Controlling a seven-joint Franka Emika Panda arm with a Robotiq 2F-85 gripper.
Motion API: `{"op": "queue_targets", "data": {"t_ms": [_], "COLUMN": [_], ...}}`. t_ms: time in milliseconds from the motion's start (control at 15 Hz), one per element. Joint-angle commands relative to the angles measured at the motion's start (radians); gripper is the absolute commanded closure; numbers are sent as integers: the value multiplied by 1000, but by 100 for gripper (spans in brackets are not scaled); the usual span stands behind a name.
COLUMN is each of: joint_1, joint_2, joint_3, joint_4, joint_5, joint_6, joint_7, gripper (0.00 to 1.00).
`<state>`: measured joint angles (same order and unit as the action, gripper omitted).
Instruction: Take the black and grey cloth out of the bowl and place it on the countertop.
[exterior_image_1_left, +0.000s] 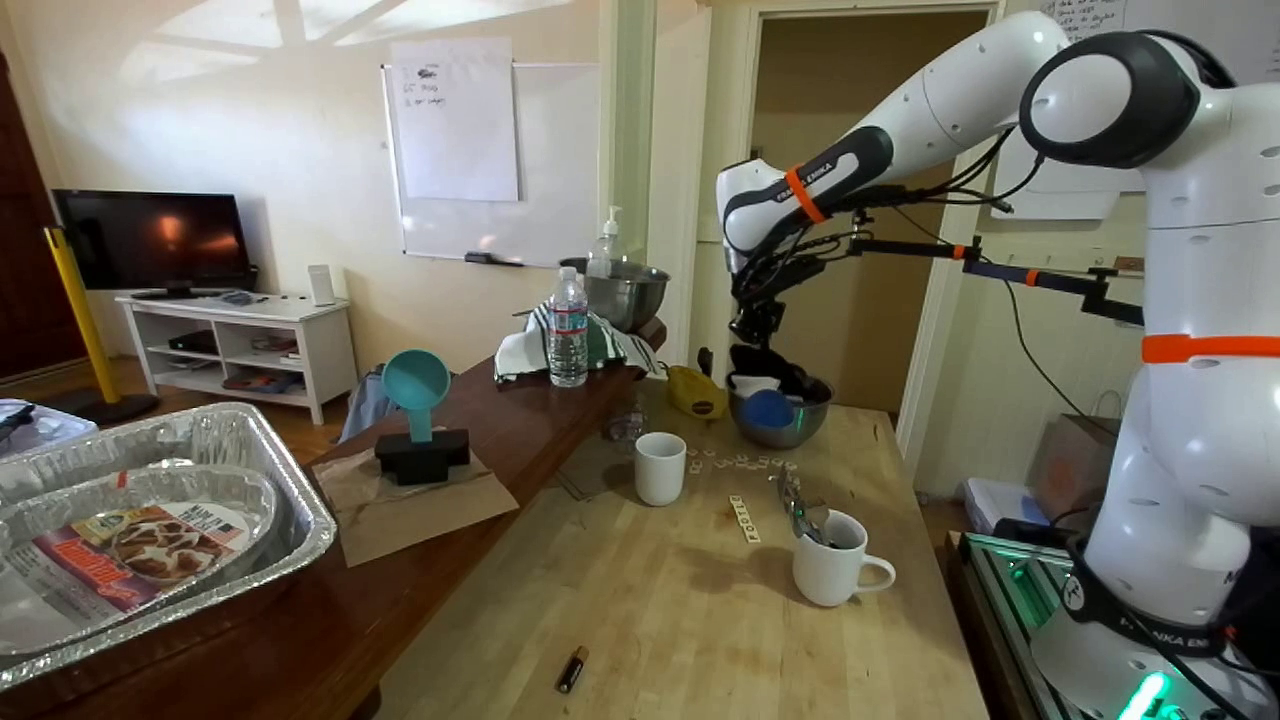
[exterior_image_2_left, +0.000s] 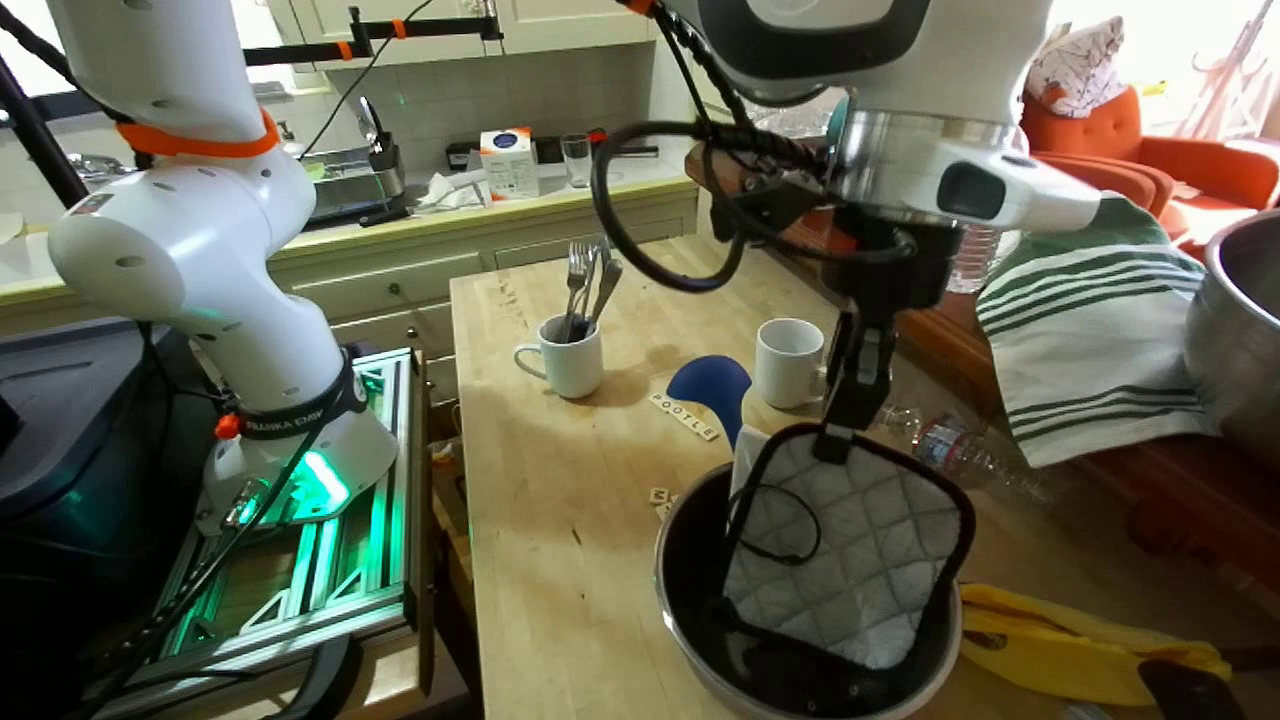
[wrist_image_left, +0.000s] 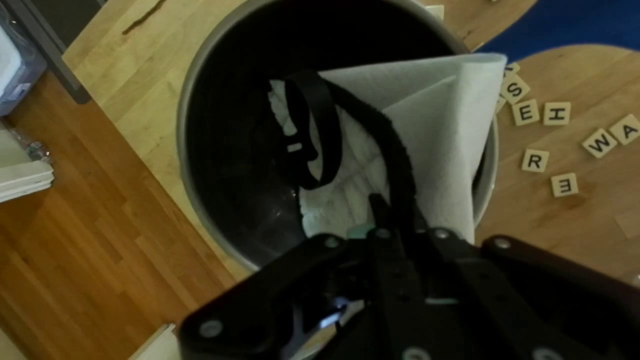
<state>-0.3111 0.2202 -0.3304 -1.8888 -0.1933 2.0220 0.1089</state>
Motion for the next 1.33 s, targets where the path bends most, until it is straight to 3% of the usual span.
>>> {"op": "queue_targets", "data": {"t_ms": [0,867,1267], "joint_1": [-6,1,69], "joint_2": [-87,-245,-344], "joint_3": [-5,15,101], "joint_4": [22,41,-73], "joint_5": [7,20,-53], "joint_6": [-29,-16,35], "joint_7": [2,-16,-48], "gripper": [98,98,98]}}
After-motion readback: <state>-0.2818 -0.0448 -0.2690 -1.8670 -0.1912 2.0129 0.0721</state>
